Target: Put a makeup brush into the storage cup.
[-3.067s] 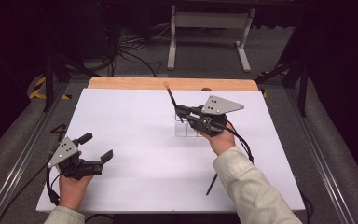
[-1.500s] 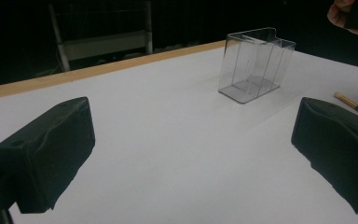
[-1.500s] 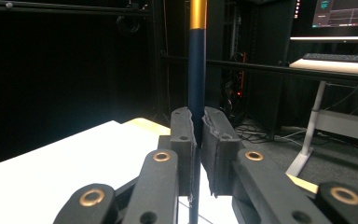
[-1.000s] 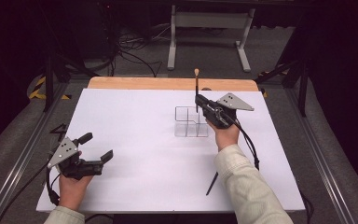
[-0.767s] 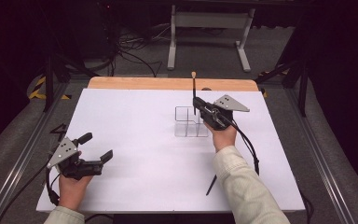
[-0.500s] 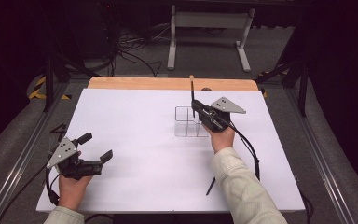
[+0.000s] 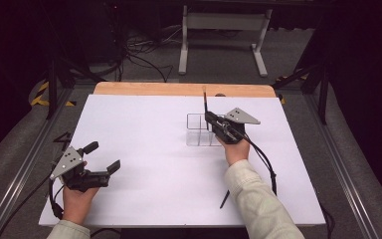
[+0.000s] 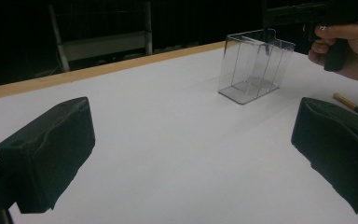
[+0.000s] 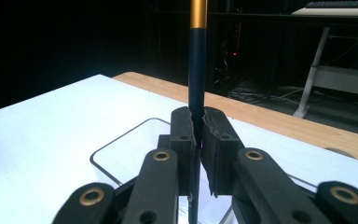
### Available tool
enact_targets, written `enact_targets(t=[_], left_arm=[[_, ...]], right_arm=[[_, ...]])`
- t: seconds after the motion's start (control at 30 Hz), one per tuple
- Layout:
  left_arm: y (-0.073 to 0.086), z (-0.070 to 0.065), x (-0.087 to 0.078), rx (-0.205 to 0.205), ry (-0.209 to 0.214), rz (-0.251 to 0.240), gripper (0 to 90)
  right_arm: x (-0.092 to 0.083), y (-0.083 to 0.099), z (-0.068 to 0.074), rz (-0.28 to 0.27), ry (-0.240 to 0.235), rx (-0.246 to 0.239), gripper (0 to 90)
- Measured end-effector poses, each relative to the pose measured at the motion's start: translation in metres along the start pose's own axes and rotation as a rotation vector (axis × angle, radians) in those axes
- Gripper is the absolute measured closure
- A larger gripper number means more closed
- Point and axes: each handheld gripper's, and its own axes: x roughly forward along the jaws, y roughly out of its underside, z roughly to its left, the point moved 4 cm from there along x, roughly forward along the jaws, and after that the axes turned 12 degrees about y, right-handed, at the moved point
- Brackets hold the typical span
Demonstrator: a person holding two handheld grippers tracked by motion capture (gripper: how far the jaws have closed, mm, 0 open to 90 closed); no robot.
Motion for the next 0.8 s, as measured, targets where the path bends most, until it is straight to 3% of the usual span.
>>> enact_targets(t=[0.8], left_arm=[[0.000, 0.000, 0.001, 0.002, 0.001, 0.002, 0.3]], right_arm=[[0.005, 0.013, -0.005, 0.049, 0.018, 0.019, 82.9]])
